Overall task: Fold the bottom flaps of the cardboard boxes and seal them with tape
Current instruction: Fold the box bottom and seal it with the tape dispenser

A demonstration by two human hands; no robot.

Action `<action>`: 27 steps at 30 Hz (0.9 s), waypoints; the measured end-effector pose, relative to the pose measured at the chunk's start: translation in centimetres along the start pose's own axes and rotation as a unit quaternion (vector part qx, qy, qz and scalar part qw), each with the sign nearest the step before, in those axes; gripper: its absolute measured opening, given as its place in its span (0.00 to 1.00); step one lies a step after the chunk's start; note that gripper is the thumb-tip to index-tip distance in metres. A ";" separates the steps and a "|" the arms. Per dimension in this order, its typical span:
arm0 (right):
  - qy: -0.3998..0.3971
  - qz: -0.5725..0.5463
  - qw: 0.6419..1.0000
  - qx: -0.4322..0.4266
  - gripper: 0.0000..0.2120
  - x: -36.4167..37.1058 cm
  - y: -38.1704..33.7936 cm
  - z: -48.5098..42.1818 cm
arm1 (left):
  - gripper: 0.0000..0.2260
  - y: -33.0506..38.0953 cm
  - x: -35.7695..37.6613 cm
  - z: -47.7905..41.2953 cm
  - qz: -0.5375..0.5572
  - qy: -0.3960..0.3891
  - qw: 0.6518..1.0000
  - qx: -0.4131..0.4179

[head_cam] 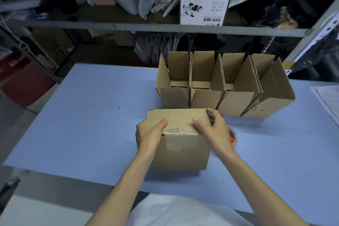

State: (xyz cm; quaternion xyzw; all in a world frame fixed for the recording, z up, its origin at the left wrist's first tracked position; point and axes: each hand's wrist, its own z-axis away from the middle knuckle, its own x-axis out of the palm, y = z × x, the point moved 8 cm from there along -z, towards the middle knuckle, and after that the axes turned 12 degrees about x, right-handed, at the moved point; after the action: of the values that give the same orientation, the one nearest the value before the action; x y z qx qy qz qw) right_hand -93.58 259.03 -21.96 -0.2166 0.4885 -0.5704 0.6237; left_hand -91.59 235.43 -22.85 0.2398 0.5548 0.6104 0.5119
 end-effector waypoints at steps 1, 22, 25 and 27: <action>-0.007 0.010 1.000 -0.001 0.36 0.3 0.2 0.3 | 0.14 0.2 0.1 -0.1 -0.002 -0.005 1.000 0.002; 0.110 0.180 0.887 -0.412 0.05 2.4 -4.6 5.4 | 0.11 6.6 2.2 4.1 -0.288 0.002 0.734 0.615; 0.106 0.186 0.893 -0.397 0.06 2.6 -4.3 4.6 | 0.13 6.9 2.6 3.7 -0.282 -0.005 0.754 0.594; 0.104 0.207 0.888 -0.396 0.10 2.7 -3.8 4.1 | 0.12 6.6 2.5 2.7 -0.285 -0.024 0.766 0.576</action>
State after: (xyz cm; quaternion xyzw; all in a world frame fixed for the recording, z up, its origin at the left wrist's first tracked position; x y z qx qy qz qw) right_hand -92.32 254.40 -18.03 -0.2791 0.7699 -0.2065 0.5355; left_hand -92.53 239.78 -16.67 0.3348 0.8327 -0.0031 0.4411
